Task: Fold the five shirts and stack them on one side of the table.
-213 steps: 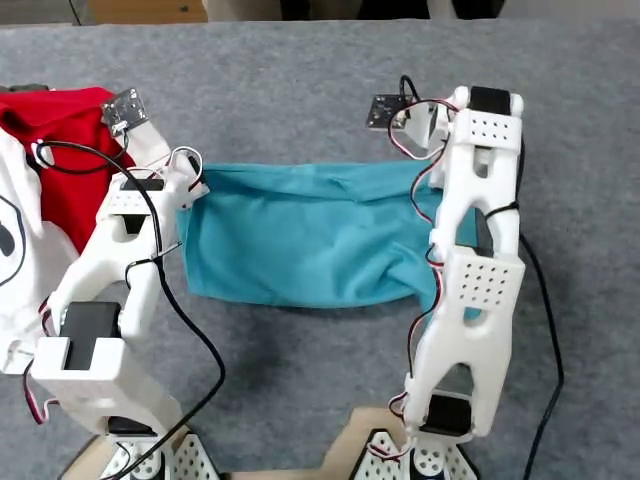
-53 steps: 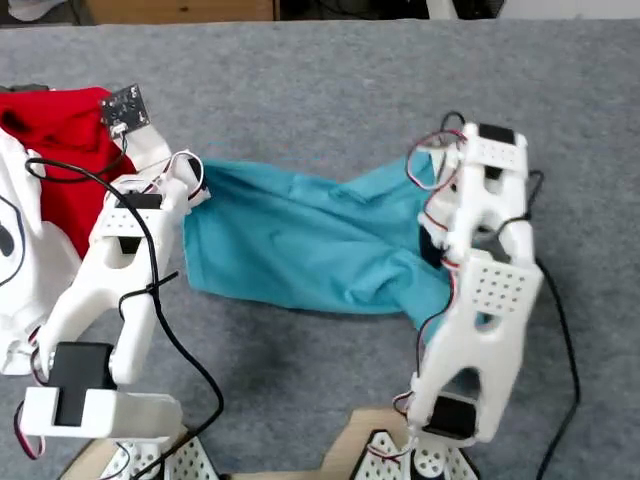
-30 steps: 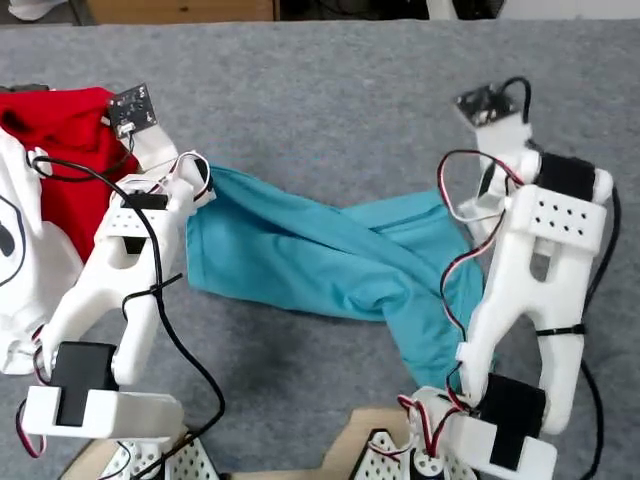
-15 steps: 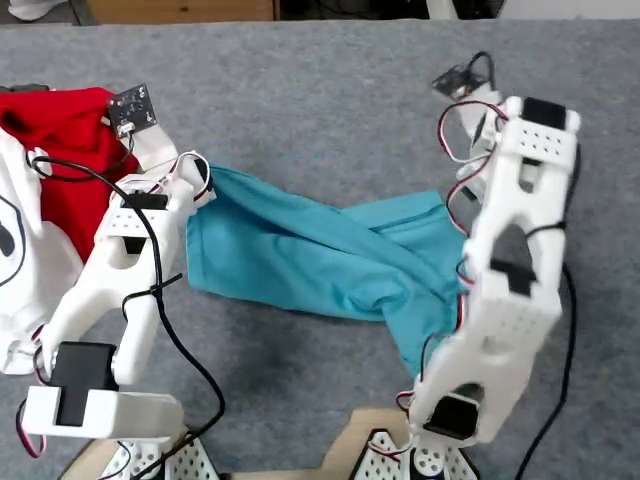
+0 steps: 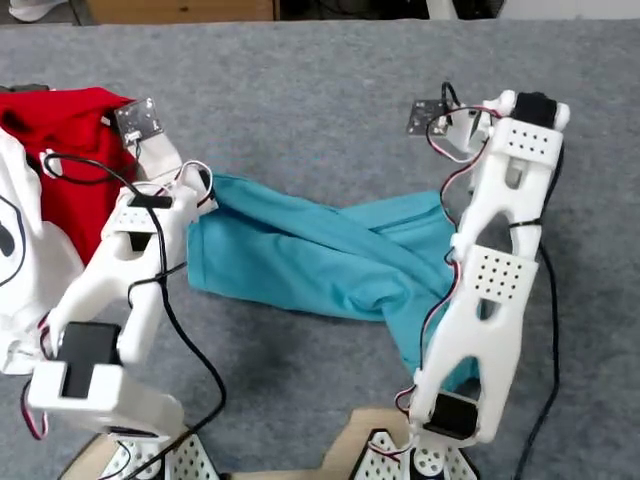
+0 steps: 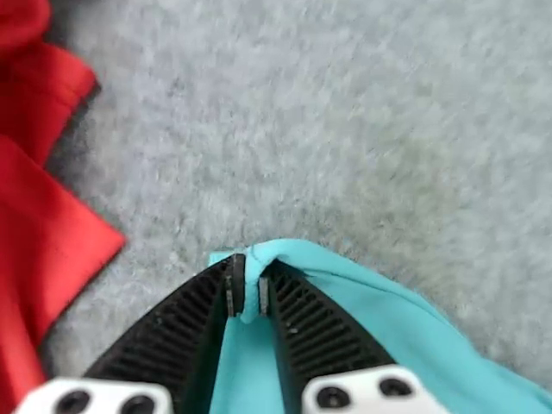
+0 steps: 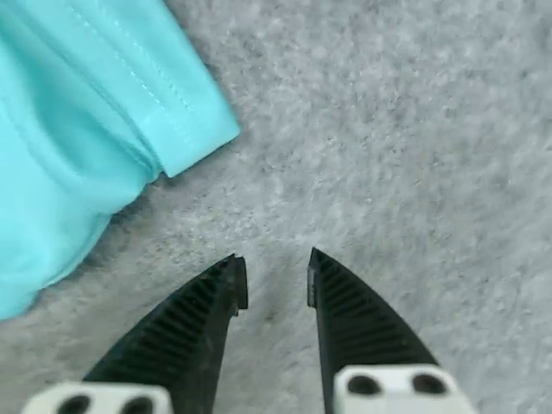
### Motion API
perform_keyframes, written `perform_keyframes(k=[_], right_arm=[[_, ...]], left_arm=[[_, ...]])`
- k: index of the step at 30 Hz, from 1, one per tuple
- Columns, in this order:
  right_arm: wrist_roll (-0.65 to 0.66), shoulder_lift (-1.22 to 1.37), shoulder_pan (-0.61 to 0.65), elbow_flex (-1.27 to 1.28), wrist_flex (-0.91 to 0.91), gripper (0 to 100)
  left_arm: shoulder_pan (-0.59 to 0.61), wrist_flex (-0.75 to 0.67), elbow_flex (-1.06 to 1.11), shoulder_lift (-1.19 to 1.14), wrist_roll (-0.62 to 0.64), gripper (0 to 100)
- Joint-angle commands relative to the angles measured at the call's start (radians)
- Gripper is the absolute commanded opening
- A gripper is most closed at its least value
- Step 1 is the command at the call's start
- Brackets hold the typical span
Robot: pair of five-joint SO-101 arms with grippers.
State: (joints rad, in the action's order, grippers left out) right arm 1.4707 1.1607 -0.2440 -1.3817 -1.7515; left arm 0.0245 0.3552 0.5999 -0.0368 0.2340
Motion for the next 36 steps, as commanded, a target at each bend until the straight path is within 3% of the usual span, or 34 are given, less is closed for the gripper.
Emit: perform_keyframes(k=[1, 21, 24, 29, 36], right_arm=[[0.041, 0.044, -0.001, -0.131, -0.032, 13.8], [0.055, 0.071, 0.065, -0.217, -0.041, 13.8], [0.055, -0.042, 0.068, -0.074, -0.041, 13.8], [0.091, -0.348, 0.09, 0.406, -0.028, 13.8], [0.11, -0.481, 0.084, 0.796, 0.275, 13.8]], left_arm=[[-0.006, -0.012, -0.068, -0.015, -0.008, 2], [-0.006, -0.017, -0.091, -0.031, -0.008, 2], [-0.006, -0.018, -0.091, -0.031, -0.008, 2], [-0.006, -0.018, -0.091, -0.033, -0.008, 2], [-0.006, -0.012, -0.089, -0.033, -0.008, 2]])
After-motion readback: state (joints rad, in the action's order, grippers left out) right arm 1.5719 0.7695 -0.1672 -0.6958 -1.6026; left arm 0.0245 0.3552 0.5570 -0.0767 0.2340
